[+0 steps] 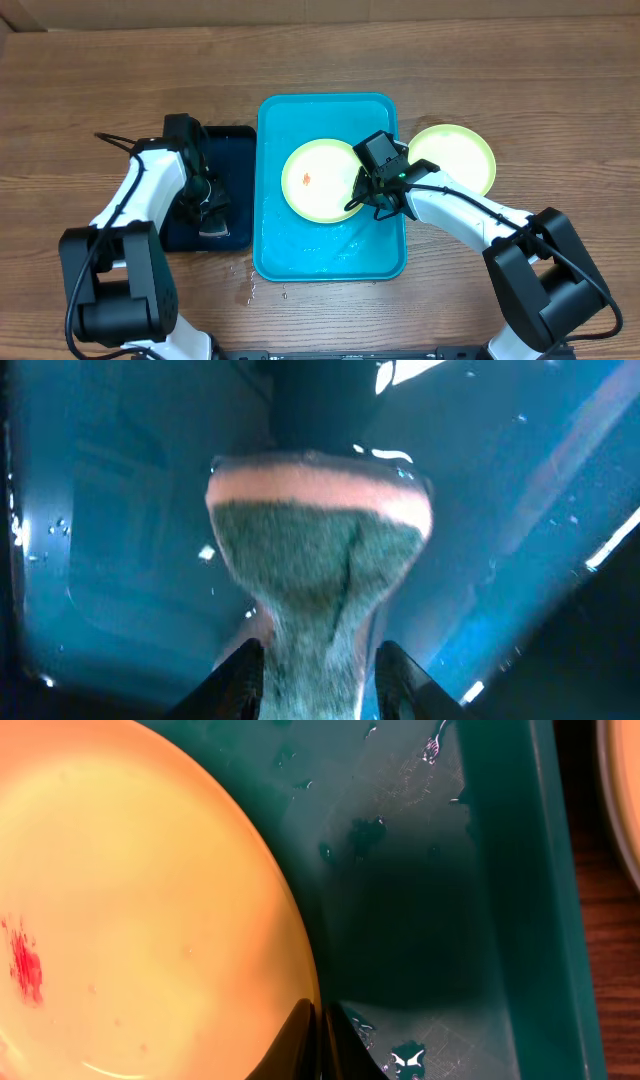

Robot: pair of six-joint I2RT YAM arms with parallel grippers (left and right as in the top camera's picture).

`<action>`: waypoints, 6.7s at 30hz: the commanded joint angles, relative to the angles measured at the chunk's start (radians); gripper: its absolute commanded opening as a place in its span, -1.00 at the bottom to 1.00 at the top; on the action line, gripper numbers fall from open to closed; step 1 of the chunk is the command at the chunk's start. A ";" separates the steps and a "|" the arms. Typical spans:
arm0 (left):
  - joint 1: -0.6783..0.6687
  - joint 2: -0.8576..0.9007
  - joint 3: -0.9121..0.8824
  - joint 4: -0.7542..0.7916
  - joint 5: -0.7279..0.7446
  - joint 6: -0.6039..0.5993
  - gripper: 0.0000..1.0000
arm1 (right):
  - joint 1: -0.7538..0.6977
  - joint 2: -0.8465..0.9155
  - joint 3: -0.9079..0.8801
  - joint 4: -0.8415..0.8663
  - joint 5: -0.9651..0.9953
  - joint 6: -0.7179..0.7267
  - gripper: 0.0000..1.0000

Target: Clean dirty plates on tray and stack at the side

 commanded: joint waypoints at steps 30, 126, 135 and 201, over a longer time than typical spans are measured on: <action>0.012 0.006 0.165 0.039 -0.084 0.095 -0.91 | 0.004 -0.018 -0.006 -0.004 0.002 0.000 -0.91; -0.091 -0.194 0.103 0.189 0.275 0.252 -0.92 | 0.006 -0.018 -0.008 0.026 -0.096 0.000 -0.92; -0.246 -0.193 0.103 0.209 0.274 0.207 -0.92 | 0.044 -0.018 -0.008 0.029 -0.111 0.000 -0.92; -0.325 -0.032 0.094 0.157 0.212 0.130 -0.91 | 0.071 -0.018 -0.010 0.051 -0.054 0.000 -0.87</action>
